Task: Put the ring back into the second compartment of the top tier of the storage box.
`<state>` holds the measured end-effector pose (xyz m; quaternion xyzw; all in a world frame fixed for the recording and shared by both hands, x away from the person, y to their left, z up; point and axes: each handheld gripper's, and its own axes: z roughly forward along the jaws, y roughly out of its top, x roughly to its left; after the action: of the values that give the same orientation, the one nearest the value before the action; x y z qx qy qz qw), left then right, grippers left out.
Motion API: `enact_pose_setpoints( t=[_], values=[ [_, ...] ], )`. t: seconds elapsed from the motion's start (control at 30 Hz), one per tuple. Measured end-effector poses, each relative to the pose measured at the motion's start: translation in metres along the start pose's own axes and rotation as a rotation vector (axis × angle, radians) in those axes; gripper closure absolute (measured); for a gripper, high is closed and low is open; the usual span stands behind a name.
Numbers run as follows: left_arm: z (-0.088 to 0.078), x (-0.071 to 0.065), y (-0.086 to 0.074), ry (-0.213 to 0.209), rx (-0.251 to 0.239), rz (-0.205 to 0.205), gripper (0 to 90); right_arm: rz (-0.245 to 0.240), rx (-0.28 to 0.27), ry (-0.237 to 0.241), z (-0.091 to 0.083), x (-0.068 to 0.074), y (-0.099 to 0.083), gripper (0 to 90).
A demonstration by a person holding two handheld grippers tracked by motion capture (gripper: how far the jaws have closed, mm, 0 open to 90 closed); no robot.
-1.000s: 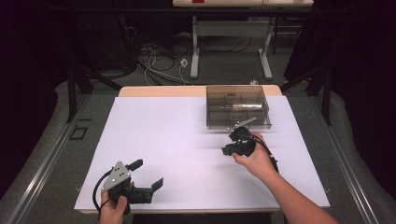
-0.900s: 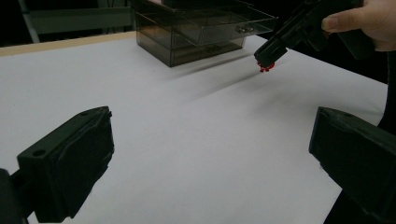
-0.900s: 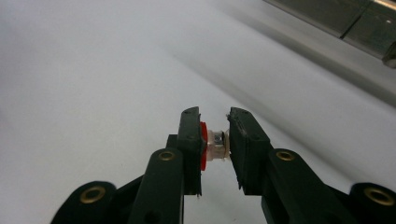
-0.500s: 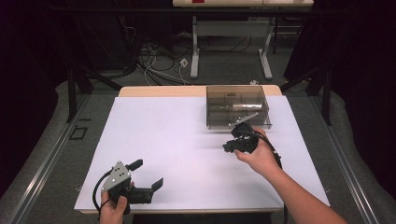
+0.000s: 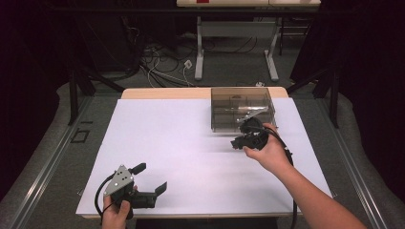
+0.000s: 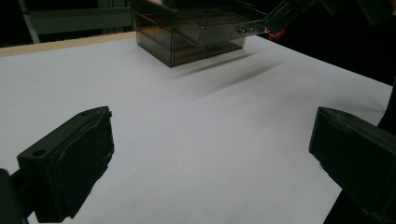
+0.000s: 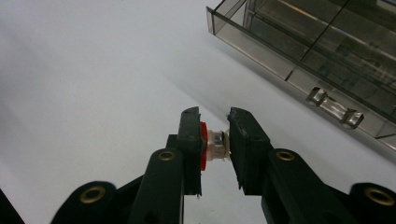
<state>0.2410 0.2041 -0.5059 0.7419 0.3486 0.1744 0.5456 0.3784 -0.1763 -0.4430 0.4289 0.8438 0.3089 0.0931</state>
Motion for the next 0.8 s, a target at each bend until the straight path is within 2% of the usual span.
enact_pose_setpoints(
  t=[0.43, 0.8],
  values=[
    [0.0, 0.0, 0.0, 0.0, -0.002, 0.0, 0.0, 0.016, -0.006, -0.026, -0.01, -0.013, 0.015, 75.0],
    [-0.001, 0.001, 0.0, 0.005, -0.007, -0.001, 0.0, 0.043, -0.001, -0.051, -0.007, -0.023, 0.026, 75.0]
  ],
)
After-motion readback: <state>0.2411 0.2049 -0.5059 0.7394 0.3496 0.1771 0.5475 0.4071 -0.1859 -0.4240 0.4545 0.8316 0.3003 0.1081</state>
